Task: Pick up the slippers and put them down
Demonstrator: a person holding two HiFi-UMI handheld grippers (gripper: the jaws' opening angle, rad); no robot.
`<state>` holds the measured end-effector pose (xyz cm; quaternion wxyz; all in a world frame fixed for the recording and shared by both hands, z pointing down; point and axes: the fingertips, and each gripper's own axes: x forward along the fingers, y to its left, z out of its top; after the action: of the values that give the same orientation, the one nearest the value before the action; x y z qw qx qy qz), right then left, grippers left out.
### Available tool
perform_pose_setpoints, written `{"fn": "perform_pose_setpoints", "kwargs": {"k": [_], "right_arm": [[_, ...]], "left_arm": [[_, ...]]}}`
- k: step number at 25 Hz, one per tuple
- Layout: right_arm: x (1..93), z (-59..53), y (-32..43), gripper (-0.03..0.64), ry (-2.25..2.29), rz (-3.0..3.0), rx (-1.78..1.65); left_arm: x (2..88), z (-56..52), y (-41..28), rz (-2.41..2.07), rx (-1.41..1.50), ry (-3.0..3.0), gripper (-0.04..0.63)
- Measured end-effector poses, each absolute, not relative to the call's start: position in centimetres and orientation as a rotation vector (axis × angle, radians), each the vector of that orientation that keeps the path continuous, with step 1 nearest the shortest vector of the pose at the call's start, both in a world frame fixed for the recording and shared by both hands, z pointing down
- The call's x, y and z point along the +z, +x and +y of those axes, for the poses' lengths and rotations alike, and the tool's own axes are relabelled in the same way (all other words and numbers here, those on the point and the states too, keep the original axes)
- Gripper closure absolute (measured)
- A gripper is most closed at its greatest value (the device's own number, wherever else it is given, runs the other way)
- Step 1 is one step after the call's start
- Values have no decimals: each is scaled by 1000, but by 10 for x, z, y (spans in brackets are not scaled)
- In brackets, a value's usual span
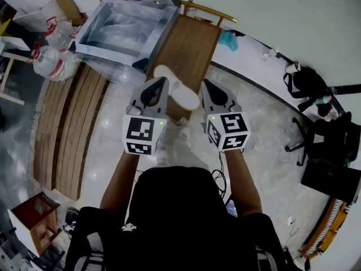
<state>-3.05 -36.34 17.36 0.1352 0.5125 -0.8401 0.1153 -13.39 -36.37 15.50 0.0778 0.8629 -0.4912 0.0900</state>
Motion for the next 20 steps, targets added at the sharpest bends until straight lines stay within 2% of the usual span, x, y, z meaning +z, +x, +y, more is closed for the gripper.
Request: {"fn": "perform_pose_setpoints", "kwargs": {"k": [20], "right_arm": [[325, -395, -20, 618, 1103, -2225, 512]], "left_arm": [[267, -400, -128, -1481, 443, 2361, 589]]}}
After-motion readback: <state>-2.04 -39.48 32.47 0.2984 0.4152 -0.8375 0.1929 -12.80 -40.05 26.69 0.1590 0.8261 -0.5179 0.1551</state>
